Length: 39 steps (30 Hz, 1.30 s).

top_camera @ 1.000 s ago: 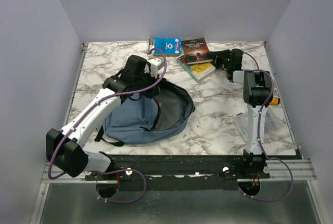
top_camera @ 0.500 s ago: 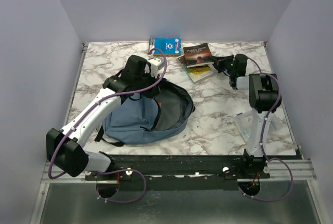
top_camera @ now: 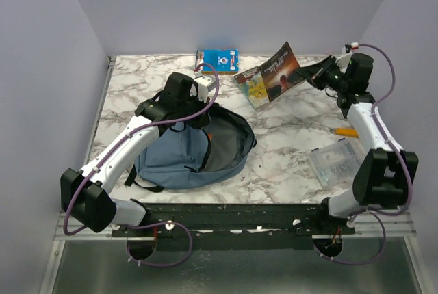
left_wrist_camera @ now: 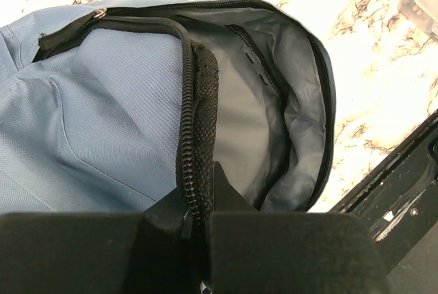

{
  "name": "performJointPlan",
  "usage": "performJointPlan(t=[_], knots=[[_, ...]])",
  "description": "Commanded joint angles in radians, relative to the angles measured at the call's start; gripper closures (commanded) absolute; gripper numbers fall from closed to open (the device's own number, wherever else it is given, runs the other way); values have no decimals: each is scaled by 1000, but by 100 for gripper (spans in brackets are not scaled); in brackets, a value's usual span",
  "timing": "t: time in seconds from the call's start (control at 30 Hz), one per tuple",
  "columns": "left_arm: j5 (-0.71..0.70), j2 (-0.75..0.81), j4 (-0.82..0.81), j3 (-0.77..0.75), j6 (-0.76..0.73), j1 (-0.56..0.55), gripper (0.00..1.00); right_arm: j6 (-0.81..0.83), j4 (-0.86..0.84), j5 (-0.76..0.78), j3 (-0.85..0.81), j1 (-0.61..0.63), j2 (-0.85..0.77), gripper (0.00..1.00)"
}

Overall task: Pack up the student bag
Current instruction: Place the book in the student bag.

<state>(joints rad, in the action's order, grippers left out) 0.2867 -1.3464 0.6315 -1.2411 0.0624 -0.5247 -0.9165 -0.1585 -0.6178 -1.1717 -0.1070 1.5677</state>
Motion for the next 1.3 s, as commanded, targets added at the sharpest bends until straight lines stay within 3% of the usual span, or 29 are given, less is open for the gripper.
performJointPlan(t=[0.0,0.23,0.47,0.67,0.93,1.27], knots=[[21,29,3,-21,14,5,100,319,421,-133,23,25,-214,99],[11,38,1,-14,9,5,100,490,798,-225,-7,67,-461,99],[3,66,-14,-3,3,4,100,448,849,-385,35,214,-482,99],[-7,104,-39,18,-2,3,100,245,582,-405,158,333,-406,99],[-13,118,-48,26,-7,3,100,-54,172,-447,272,378,-258,100],[3,129,-50,26,-3,3,100,-166,-89,-484,167,536,70,99]])
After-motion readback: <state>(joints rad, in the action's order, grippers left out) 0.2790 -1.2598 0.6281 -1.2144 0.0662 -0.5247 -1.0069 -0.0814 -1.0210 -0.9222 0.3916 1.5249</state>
